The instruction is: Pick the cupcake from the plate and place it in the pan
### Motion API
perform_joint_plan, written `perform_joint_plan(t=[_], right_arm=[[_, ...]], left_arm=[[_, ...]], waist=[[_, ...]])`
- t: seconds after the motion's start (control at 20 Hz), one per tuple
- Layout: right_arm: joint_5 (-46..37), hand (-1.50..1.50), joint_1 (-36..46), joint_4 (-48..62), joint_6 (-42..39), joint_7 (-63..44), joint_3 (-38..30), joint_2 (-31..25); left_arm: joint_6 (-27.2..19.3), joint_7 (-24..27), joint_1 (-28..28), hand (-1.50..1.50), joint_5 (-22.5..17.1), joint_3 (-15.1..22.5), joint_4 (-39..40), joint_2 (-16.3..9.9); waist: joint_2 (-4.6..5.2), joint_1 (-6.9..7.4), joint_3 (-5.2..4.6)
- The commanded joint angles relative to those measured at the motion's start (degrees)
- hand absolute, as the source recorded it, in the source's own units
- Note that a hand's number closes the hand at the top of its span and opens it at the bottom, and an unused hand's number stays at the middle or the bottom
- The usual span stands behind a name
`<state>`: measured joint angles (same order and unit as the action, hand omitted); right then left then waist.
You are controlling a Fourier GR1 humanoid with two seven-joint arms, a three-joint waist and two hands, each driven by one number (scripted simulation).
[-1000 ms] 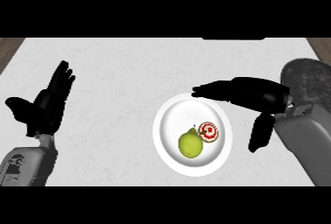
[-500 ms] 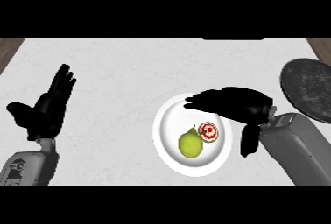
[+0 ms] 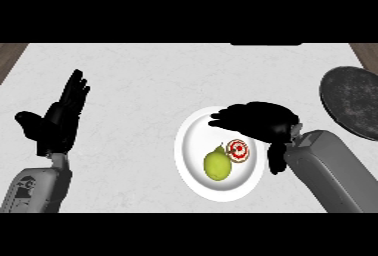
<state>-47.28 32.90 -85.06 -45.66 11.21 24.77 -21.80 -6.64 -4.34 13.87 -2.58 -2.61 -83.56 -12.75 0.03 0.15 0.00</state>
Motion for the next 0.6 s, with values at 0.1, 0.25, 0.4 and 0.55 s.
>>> perform_joint_plan(t=[0.1, 0.25, 0.4, 0.55], right_arm=[[-5.5, -1.50, -0.3, 3.4, 1.3, 1.0, 0.9, 4.4], [-9.0, -1.50, 0.0, 6.5, 4.2, 1.3, 1.8, 6.6], [-11.5, -1.50, -1.6, 7.7, 5.0, 4.0, 2.8, 5.2], [-12.8, -1.50, -2.4, 6.6, 3.7, 5.9, 1.1, 3.7]], left_arm=[[-0.4, -1.7, 1.3, 0.00, 1.6, 0.3, -0.5, 1.4], [2.5, -0.7, -0.7, 0.00, -0.4, -2.1, -1.4, -0.6], [2.9, -2.9, -1.5, 0.00, -0.3, -2.2, -3.0, -0.8], [0.9, -4.2, -1.1, 0.00, 1.4, -0.9, -4.8, 1.3]], waist=[[-0.02, -0.01, 0.00], [-0.02, 0.06, -0.01], [-0.03, 0.07, 0.00], [-0.06, -0.01, 0.00]])
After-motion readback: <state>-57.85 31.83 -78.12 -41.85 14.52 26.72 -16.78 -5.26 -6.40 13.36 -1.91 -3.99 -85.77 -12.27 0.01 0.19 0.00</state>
